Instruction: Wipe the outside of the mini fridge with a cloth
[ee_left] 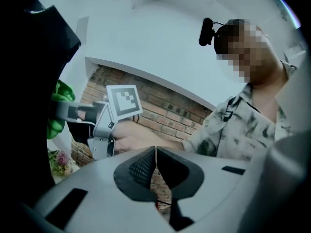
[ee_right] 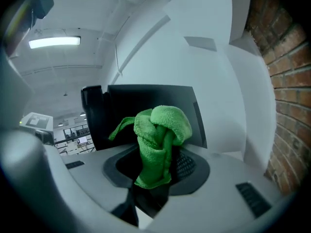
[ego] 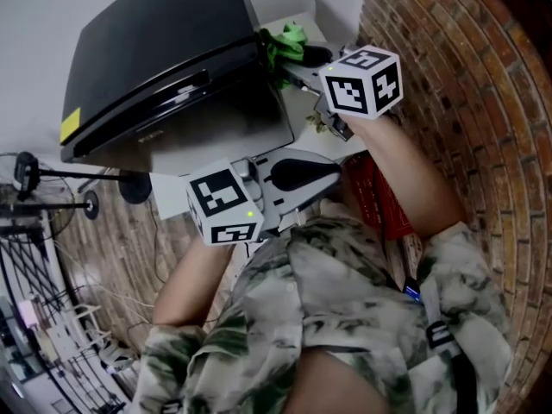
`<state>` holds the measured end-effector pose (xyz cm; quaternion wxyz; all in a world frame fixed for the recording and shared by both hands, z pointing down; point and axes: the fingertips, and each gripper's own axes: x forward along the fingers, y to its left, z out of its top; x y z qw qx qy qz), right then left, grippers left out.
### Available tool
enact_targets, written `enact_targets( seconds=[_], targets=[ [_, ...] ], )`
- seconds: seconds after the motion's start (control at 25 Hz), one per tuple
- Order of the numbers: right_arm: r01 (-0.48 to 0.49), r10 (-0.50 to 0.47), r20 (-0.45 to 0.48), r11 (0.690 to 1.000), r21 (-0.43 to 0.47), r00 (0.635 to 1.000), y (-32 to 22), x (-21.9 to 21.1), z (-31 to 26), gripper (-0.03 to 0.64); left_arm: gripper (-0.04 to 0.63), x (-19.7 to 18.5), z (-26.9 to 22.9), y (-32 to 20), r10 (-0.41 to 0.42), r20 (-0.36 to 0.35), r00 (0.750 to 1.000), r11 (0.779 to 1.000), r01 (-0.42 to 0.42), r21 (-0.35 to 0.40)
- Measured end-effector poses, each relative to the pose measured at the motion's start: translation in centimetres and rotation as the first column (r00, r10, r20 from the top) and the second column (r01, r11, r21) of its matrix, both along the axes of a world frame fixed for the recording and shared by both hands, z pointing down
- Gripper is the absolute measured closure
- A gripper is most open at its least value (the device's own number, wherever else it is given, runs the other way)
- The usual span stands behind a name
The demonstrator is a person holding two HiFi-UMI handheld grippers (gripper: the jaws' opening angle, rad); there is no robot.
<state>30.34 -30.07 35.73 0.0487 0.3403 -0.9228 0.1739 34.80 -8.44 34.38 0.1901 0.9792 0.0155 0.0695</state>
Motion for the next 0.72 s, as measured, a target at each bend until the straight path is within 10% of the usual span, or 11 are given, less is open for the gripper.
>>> enact_targets(
  seconds=[0.72],
  targets=[
    [-0.058,0.009,-0.221,0.975,-0.215,0.975,-1.0,-0.3,21.5,0.466,0.568,-1.4,1.2,-1.1,-0.044,0.037,0.998,0.999,0.045,-0.022]
  ],
)
